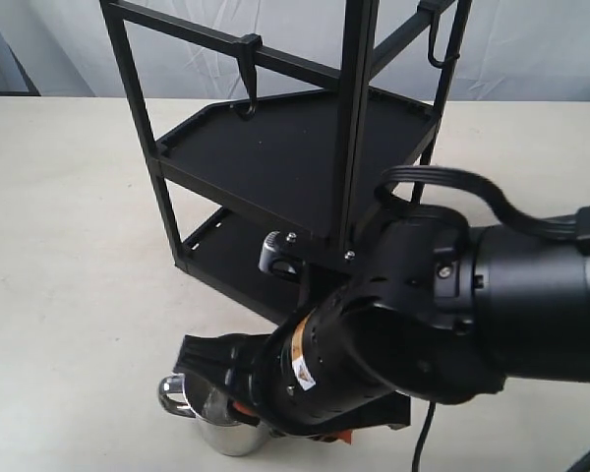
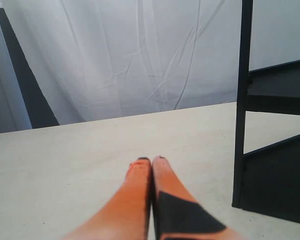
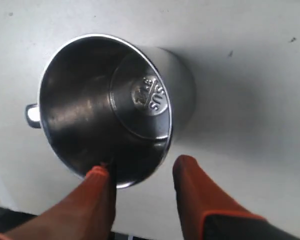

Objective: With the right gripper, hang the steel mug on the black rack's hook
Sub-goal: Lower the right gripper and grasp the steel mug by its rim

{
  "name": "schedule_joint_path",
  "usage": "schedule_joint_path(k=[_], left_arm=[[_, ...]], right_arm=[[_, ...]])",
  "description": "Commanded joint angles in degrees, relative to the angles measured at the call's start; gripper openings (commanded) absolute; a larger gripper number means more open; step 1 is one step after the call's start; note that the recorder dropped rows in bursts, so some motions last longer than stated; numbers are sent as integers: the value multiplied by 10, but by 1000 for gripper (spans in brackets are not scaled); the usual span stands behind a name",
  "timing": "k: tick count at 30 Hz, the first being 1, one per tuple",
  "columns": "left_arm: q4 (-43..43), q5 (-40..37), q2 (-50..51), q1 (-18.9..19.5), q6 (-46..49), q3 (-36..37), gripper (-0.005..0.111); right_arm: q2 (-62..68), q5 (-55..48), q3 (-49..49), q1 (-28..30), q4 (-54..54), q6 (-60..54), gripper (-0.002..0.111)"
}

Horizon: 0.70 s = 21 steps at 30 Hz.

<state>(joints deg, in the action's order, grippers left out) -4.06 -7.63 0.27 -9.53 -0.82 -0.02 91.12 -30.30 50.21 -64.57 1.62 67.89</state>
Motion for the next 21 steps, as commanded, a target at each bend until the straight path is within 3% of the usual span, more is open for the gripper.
schedule_joint_path(k=[1, 4, 7, 8, 21], left_arm=[[0, 3, -3, -3, -1, 0, 1], [0, 3, -3, -3, -1, 0, 1], [0, 3, -3, -3, -1, 0, 1], [0, 3, -3, -3, -1, 0, 1], [0, 3, -3, -3, -1, 0, 1]], right_arm=[[35, 39, -2, 5, -34, 15, 38], [55, 39, -2, 18, -49, 17, 31], [58, 30, -2, 19, -48, 12, 3], [58, 28, -2, 19, -47, 12, 0], [-61, 94, -2, 6, 118, 12, -1]])
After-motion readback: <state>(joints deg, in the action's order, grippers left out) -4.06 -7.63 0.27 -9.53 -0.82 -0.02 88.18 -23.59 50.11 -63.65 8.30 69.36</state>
